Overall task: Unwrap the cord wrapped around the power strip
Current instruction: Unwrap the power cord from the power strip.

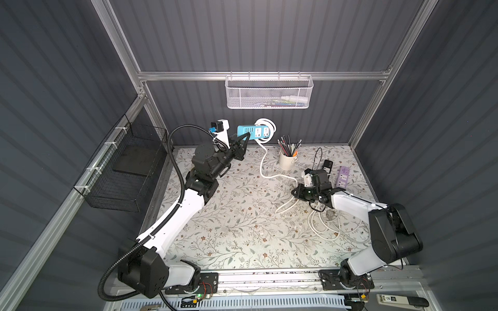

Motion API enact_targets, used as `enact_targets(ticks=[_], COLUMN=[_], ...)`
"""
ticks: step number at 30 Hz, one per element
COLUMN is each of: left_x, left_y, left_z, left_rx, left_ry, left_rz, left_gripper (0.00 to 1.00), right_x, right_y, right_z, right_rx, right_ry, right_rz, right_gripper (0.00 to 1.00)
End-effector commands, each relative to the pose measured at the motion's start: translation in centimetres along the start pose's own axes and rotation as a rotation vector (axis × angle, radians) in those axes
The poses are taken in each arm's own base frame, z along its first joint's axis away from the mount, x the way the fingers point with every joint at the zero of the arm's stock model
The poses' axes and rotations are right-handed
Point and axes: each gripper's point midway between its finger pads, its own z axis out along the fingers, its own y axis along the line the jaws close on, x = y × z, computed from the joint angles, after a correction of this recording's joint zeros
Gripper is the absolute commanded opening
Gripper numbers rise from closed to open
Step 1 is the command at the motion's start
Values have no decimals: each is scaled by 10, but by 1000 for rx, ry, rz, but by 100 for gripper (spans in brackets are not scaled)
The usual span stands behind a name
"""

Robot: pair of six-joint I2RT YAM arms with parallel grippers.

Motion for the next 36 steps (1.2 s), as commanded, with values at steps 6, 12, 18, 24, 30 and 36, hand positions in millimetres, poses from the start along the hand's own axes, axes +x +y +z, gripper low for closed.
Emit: enact_targets(ticks=[6, 12, 18, 24, 30, 36], left_x=[-71, -69, -57, -51, -48, -47], left_y=[-33, -33, -31, -34, -36, -42], left_z=[-17, -18, -14, -12, -12, -11], left_rx=[80, 86, 104, 137, 160, 202], left_ry=[-180, -177, -162, -150, -149, -143], left_rz=[63, 52, 11, -13, -32, -67], left_gripper=[0, 0, 0, 0, 0, 0], right_x=[19, 27, 30, 10, -17, -55], right_y=[-36, -50, -37, 10, 68, 130], right_z=[34, 37, 37, 8, -46, -100], right_rx=[172, 238, 182, -12, -175, -329], right_ry=[-14, -21, -34, -133, -238, -380], right_rz=[52, 64, 26, -83, -231, -419], right_gripper=[0, 0, 19, 67, 99, 99])
